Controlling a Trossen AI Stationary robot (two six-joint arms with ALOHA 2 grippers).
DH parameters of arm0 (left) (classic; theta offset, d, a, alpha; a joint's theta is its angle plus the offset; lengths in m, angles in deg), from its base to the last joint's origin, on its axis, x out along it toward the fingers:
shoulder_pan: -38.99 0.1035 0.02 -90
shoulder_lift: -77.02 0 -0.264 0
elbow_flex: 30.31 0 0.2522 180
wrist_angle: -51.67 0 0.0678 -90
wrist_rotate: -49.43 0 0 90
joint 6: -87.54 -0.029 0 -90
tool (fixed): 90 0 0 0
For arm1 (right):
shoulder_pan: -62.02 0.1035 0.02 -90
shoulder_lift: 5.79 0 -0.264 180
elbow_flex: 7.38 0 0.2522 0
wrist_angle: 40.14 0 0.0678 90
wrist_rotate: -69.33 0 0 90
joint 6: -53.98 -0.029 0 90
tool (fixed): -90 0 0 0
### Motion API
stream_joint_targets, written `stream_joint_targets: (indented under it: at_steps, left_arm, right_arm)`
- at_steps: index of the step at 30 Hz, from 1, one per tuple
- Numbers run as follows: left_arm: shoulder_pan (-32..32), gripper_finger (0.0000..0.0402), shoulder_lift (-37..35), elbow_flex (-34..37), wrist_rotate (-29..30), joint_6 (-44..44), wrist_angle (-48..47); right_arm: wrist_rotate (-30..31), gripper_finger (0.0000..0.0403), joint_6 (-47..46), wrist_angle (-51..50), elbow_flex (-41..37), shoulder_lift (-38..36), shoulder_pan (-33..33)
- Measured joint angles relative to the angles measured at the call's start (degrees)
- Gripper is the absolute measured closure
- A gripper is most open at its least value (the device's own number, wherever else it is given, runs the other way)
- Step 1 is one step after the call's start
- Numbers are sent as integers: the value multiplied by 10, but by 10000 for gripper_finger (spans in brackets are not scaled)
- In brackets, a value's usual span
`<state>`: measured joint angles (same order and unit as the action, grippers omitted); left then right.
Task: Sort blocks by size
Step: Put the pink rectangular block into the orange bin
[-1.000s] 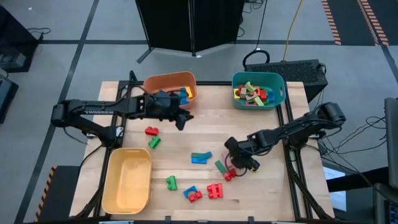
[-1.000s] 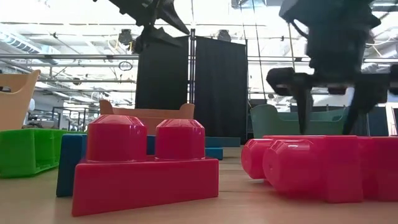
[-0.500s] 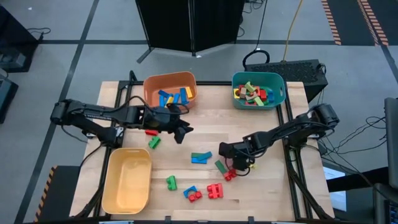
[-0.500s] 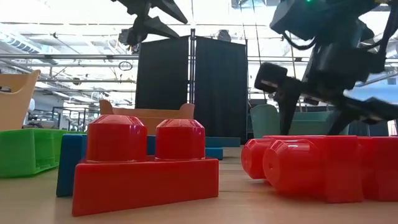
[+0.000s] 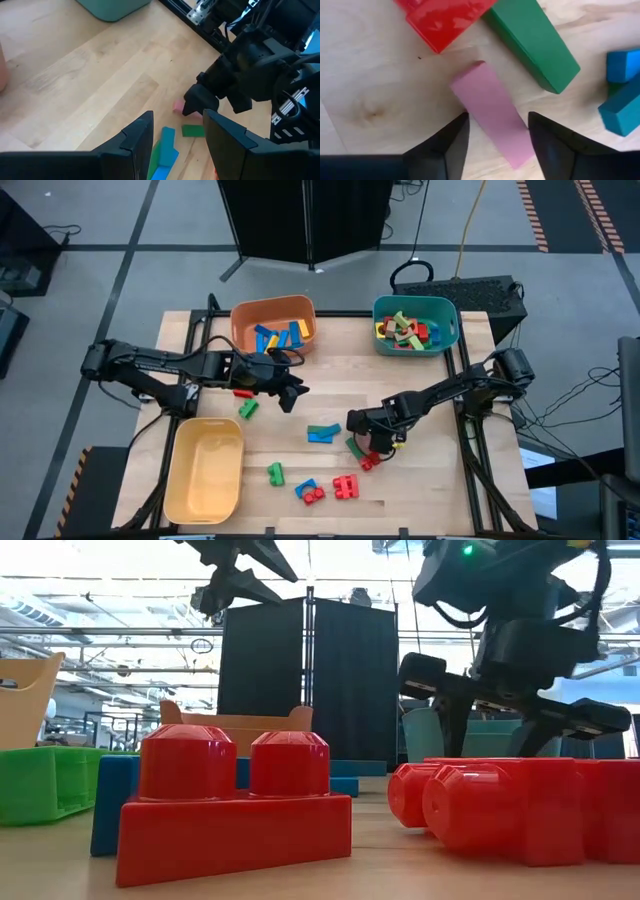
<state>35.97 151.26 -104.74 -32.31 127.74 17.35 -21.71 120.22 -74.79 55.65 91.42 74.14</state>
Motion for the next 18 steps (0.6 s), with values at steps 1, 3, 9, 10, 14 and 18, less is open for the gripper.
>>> stream_joint_targets:
  at_steps: [1,3,9,10,14,18]
  left_arm:
    - [0,235,0,0,0,0,0]
    - [0,235,0,0,4,0,0]
    - [0,235,0,0,11,-1,-1]
    - [0,235,0,0,13,-1,-1]
    - [0,235,0,0,13,-2,-1]
    - [0,235,0,0,13,0,-1]
  right_arm:
    - [-4,223,-3,-4,2,0,-4]
    - [-6,247,-10,-13,5,1,-8]
    - [-11,312,-31,-28,7,1,-22]
    - [-10,318,-39,-32,7,1,-25]
    - [-8,319,-96,-39,8,1,-35]
    - [-14,302,-178,-36,7,-4,-48]
